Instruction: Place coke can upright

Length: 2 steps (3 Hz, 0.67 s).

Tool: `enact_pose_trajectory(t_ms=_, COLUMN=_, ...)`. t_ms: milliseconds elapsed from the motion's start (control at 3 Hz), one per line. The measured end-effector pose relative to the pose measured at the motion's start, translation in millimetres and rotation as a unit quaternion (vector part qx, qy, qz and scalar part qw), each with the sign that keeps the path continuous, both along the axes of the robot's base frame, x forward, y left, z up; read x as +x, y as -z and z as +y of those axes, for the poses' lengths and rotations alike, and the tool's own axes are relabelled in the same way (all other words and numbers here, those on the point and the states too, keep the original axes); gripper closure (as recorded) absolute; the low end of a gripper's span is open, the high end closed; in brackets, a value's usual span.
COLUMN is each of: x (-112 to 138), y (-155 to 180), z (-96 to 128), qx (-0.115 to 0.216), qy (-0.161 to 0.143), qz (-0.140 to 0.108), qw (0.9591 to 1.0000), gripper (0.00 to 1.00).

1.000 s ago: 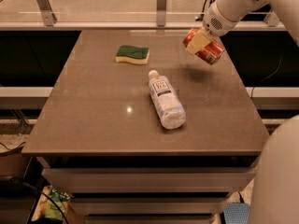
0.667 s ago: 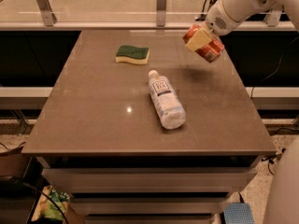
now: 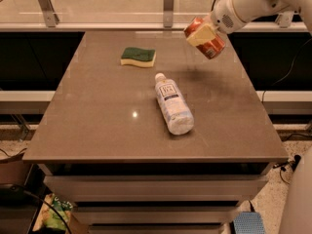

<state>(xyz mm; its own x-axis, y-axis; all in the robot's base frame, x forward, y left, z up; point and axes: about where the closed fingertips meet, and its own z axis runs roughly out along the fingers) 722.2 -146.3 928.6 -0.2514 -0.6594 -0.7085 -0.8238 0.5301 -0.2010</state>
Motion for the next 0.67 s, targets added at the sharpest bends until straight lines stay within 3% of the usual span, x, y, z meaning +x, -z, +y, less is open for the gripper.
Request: enact_pose_trajectory(t_ms=667, x=15.8, y=1.5, z=5.9, qx=0.094, qy=-0.011, qz=0.005, qw=0.9955, gripper=1.0)
